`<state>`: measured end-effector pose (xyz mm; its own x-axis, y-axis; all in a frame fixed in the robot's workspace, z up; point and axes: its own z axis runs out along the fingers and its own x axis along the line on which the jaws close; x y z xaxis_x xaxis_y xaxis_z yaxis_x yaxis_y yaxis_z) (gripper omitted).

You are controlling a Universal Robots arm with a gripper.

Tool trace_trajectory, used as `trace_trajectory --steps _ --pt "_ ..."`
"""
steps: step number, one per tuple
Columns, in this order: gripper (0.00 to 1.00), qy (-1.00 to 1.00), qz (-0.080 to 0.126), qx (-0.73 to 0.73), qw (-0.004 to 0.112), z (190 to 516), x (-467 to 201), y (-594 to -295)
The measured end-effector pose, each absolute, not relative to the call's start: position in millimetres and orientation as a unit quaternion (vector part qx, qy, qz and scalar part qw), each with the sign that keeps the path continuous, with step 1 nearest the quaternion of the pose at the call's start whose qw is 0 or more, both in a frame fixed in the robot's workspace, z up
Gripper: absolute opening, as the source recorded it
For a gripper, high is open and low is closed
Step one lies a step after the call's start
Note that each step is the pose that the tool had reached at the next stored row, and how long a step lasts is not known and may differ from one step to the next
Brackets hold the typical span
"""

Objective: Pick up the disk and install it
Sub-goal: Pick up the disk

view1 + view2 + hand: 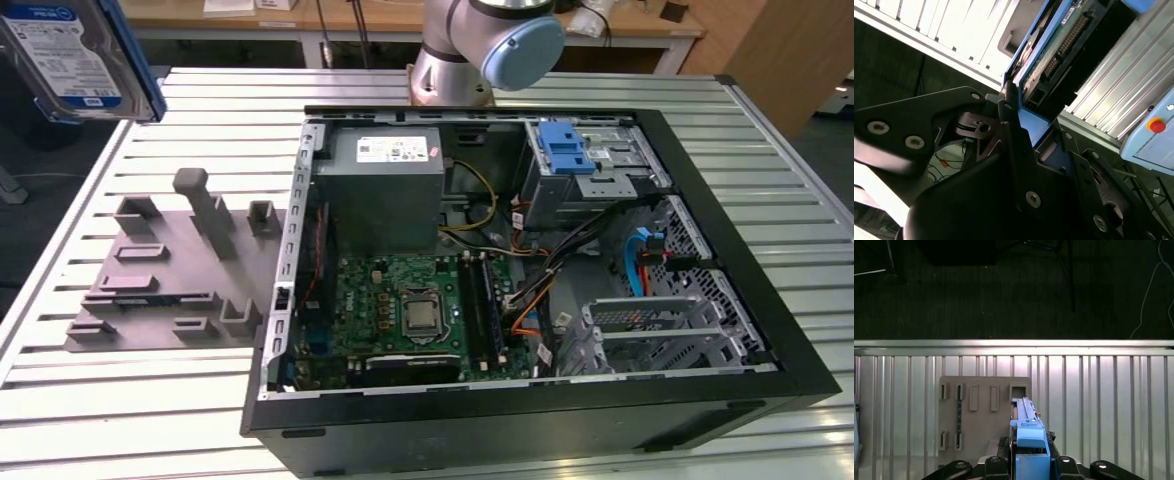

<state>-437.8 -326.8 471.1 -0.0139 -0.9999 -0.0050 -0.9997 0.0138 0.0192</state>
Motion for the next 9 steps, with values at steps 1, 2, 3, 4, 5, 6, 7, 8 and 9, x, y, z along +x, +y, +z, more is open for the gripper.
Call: trace_trajectory --steps 1,2,3,4,5,6,7,8,9 --pt "0.36 -0.712 -0.008 0.702 0.005 472.6 -438.0 -326.8" --pt "0.36 -0.712 -0.008 0.702 0.005 473.9 -438.1 -326.8" --pt "0.36 -0.712 -0.008 0.702 0.005 474.5 -438.2 -326.8" --pt "0.36 -0.712 -0.008 0.702 0.005 474.4 -438.2 -326.7" --pt "0.36 -0.712 -0.008 0.702 0.005 474.4 -438.2 -326.8" --pt "0.36 -0.712 -0.008 0.702 0.005 474.4 -438.2 -326.8" --pt "0.36 -0.712 -0.008 0.702 0.005 474.4 -438.2 -326.7" --pt "0.36 -0.712 -0.008 0.702 0.005 474.5 -438.2 -326.8" --pt "0.36 -0.712 -0.008 0.702 0.005 474.5 -438.3 -326.8"
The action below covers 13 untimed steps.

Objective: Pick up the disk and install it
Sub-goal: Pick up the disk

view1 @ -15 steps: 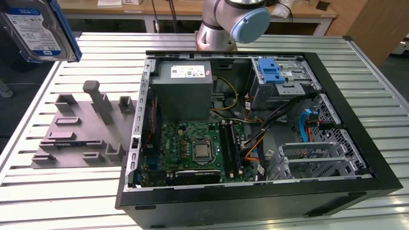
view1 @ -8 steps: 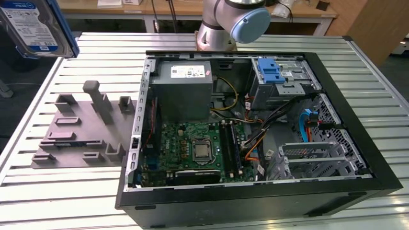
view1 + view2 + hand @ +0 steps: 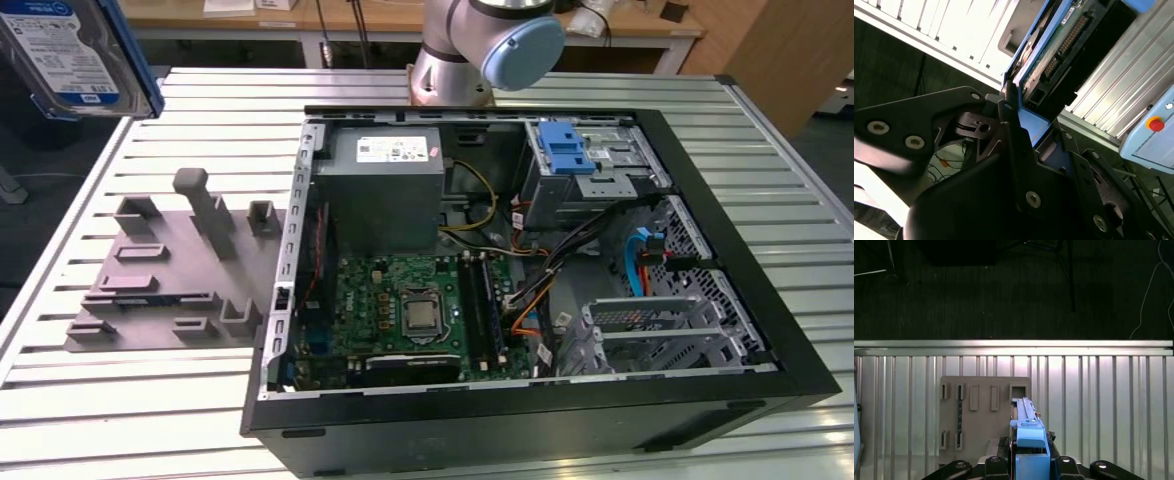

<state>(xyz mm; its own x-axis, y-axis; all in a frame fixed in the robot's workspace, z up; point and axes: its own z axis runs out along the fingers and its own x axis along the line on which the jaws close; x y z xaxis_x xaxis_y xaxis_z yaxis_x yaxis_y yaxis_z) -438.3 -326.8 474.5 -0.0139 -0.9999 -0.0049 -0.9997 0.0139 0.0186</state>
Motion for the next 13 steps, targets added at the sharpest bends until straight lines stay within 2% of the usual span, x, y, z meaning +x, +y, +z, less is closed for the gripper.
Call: trace_trajectory --steps 13 --pt "0.36 -0.712 -0.009 0.702 0.005 474 -436 -345"
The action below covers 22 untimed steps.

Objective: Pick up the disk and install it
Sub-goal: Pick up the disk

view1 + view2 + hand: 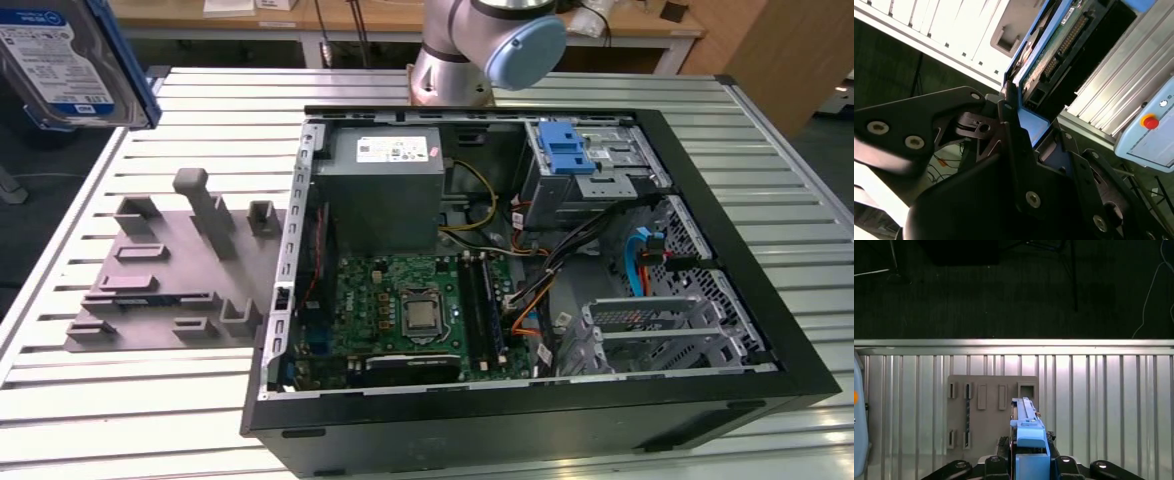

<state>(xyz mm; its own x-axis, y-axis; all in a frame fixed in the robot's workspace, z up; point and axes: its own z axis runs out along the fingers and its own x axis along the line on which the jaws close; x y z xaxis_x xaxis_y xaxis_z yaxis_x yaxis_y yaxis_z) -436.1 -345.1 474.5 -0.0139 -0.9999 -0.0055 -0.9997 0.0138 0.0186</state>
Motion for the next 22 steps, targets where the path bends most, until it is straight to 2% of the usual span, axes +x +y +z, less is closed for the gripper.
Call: trace_trajectory --steps 22 --pt "0.36 -0.712 -0.009 0.702 0.005 475 -398 -347"
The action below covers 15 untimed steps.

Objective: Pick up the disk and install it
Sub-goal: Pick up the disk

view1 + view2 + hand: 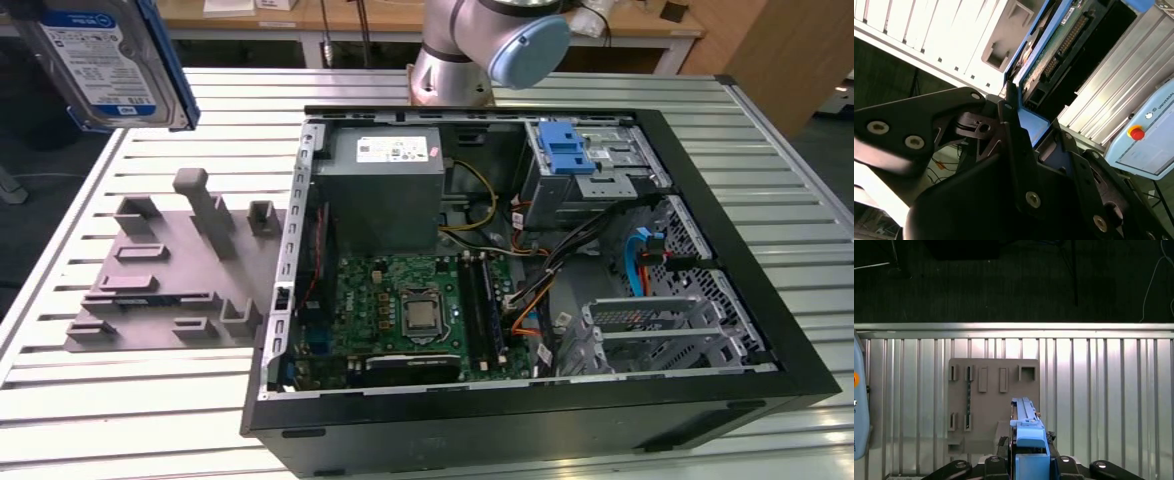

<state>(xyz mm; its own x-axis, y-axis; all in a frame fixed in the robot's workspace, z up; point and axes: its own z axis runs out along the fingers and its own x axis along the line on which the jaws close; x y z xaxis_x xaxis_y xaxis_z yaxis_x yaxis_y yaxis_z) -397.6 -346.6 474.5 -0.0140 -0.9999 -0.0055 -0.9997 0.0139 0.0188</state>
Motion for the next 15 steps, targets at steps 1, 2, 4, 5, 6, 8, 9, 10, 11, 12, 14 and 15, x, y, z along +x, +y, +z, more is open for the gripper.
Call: trace_trajectory --steps 1,2,4,5,6,8,9,10,11,12,14,15 --pt "0.36 -0.712 -0.009 0.702 0.005 474 -397 -347" --pt "0.36 -0.712 -0.009 0.702 0.005 474 -397 -347" --pt "0.36 -0.712 -0.009 0.702 0.005 474 -397 -347" --pt "0.36 -0.712 -0.009 0.702 0.005 474 -397 -347" --pt "0.36 -0.712 -0.009 0.702 0.005 474 -397 -347" --pt "0.36 -0.712 -0.009 0.702 0.005 474 -397 -347" --pt "0.36 -0.712 -0.009 0.702 0.005 475 -394 -347" --pt "0.36 -0.712 -0.009 0.702 0.005 475 -393 -347" --pt "0.36 -0.712 -0.009 0.702 0.005 474 -391 -347" --pt "0.36 -0.712 -0.009 0.702 0.005 474 -389 -347" --pt "0.36 -0.712 -0.009 0.702 0.005 474 -386 -347" --pt "0.36 -0.712 -0.009 0.702 0.005 474 -384 -347"
